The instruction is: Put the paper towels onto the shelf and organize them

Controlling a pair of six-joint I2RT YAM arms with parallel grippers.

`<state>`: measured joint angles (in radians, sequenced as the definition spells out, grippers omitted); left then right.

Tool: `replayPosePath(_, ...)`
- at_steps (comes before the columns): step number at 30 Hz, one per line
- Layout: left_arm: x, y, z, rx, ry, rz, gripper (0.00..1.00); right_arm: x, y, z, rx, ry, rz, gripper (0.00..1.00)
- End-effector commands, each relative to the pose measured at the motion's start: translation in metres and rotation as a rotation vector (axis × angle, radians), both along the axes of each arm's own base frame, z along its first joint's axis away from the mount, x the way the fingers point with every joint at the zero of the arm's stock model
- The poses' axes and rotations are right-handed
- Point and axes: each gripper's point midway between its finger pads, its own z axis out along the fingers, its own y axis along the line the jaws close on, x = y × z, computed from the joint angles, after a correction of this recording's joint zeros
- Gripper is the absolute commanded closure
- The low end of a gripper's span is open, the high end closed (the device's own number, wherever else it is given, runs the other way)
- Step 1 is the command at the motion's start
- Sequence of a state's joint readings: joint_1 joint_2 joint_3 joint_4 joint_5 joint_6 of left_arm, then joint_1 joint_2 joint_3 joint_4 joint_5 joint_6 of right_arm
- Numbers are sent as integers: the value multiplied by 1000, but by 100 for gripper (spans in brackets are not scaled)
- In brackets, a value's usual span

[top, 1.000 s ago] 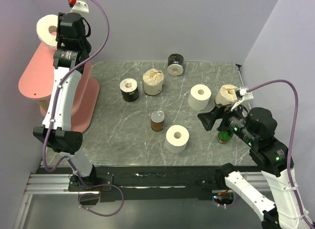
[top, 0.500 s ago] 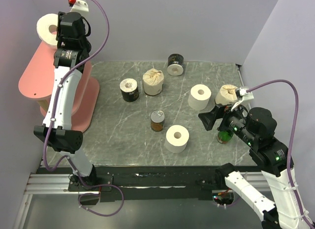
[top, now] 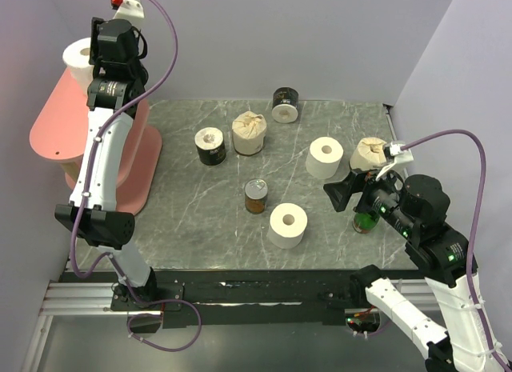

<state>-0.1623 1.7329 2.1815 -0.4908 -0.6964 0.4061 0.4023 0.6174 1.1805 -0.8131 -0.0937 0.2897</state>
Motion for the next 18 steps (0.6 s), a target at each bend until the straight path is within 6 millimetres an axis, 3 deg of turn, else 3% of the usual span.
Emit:
replayPosePath(1,-6,4,36,-5,-117,14,43,-9,-8,26,16,-89,-15,1)
replayPosePath(9,-14,5,41,-7,-123,17,40,-8,-7,29,18,-94,-8,1)
replayPosePath(13,-29,-13,42,-27,-116,-29,41,-7,-5,28,24,-91,-7,1)
replayPosePath(18,-47,-33,9,-54,-24,-50,44,-5,-2,24,32,-85,3,0)
